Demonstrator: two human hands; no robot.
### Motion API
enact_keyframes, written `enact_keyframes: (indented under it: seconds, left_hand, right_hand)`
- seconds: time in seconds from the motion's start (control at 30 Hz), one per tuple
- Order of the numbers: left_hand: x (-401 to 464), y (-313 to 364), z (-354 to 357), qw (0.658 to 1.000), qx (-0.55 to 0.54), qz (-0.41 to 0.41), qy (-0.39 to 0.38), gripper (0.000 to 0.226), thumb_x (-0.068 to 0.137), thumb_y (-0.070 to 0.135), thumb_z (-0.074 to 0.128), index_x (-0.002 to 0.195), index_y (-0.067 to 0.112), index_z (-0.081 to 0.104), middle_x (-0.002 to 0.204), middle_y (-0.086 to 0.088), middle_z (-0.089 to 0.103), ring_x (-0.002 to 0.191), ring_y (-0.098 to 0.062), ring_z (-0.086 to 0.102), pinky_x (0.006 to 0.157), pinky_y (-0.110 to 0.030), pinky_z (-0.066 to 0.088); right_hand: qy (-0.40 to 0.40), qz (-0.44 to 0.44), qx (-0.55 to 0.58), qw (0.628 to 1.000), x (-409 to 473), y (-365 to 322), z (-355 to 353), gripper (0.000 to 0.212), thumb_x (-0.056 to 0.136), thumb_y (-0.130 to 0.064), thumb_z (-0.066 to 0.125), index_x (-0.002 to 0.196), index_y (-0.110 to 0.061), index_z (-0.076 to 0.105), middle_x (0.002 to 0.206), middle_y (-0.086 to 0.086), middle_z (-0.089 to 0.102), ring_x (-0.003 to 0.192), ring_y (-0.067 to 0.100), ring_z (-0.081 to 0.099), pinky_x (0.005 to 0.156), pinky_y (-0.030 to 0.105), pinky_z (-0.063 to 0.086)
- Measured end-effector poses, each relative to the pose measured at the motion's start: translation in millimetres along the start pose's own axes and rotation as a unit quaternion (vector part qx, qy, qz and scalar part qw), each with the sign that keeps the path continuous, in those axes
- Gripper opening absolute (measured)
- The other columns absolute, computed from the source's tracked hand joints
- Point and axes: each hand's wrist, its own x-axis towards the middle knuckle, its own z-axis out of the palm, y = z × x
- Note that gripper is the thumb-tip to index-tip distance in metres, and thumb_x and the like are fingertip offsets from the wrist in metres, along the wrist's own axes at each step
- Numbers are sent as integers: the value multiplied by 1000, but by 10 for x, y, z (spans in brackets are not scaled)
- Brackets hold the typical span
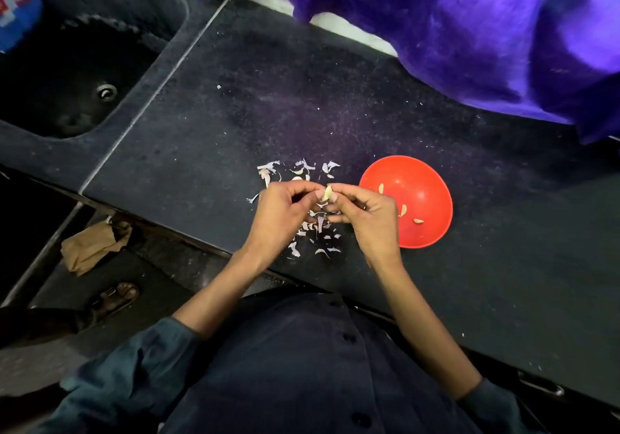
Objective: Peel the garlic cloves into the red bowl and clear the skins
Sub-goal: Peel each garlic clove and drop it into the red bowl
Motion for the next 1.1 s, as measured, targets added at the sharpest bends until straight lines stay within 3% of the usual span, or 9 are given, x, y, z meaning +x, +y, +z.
enact_keyframes:
  seconds: [0.1, 0.23, 0.37, 0.5, 0.63, 0.73, 0.9, 1.1]
  left_hand:
    - [7, -11, -9, 997, 69, 24, 5, 11, 91, 13, 66, 97, 12, 76, 86, 1, 75, 70, -12, 71, 67, -26, 59]
    - [5, 11, -37, 995, 84, 51, -15, 10, 91, 12, 66, 95, 12, 76, 77, 8, 71, 61, 0, 67, 61, -12, 51]
    - [8, 7, -39, 994, 85, 61, 0, 10, 91, 14, 67, 94, 13, 77, 74, 9, 72, 66, -11, 69, 67, -28, 58]
    - [18, -5, -32, 995, 76, 57, 7, 11, 92, 14, 65, 92, 13, 76, 71, 12, 71, 65, -13, 69, 67, -32, 58]
    - [62, -7, -49, 999, -9, 9, -46, 12, 93, 8, 62, 94, 8, 74, 77, -1, 73, 70, -15, 71, 70, -38, 61]
    - [63, 15, -63, 996, -49, 3, -73, 15, 94, 6, 60, 99, 2, 73, 87, -13, 73, 77, -23, 70, 68, -36, 61]
    - [65, 55, -71, 996, -46, 15, -69, 14, 93, 6, 61, 100, 7, 73, 87, -13, 73, 76, -14, 68, 64, -30, 60]
    - [62, 44, -84, 998, -26, 28, -51, 13, 92, 6, 64, 99, 4, 74, 85, -10, 74, 74, -18, 72, 65, -32, 61]
  right_hand:
    - [4, -3, -5, 1000, 0, -11, 10, 25, 87, 2, 66, 93, -21, 74, 83, -2, 75, 72, 14, 71, 65, 26, 58]
    - [3, 1, 1, 1000, 6, -21, 0, 27, 87, 3, 66, 91, -22, 74, 82, -3, 75, 72, 14, 71, 66, 24, 57]
    - [-9, -4, 5, 1000, 17, -34, -9, 24, 87, 4, 64, 93, -18, 74, 83, -2, 76, 74, 15, 72, 66, 23, 57]
    - [-15, -8, 9, 1000, 26, -28, -14, 20, 87, 1, 65, 98, -13, 74, 87, 4, 76, 75, 19, 72, 68, 26, 58]
    - [-14, 6, 29, 999, 32, -8, -47, 18, 88, 2, 64, 104, -2, 72, 89, 12, 75, 78, 23, 71, 69, 29, 59]
    - [-10, 0, 16, 1000, 49, 12, -78, 18, 88, 1, 65, 105, 2, 72, 91, 16, 74, 79, 27, 71, 72, 33, 59]
    - [-6, -53, -68, 996, 62, 5, -80, 20, 87, -1, 67, 105, -6, 73, 90, 7, 69, 75, 23, 72, 75, 34, 60]
    - [-18, -108, -136, 985, 50, -14, -79, 23, 86, 1, 67, 106, -6, 72, 85, -4, 68, 72, 16, 70, 73, 30, 60]
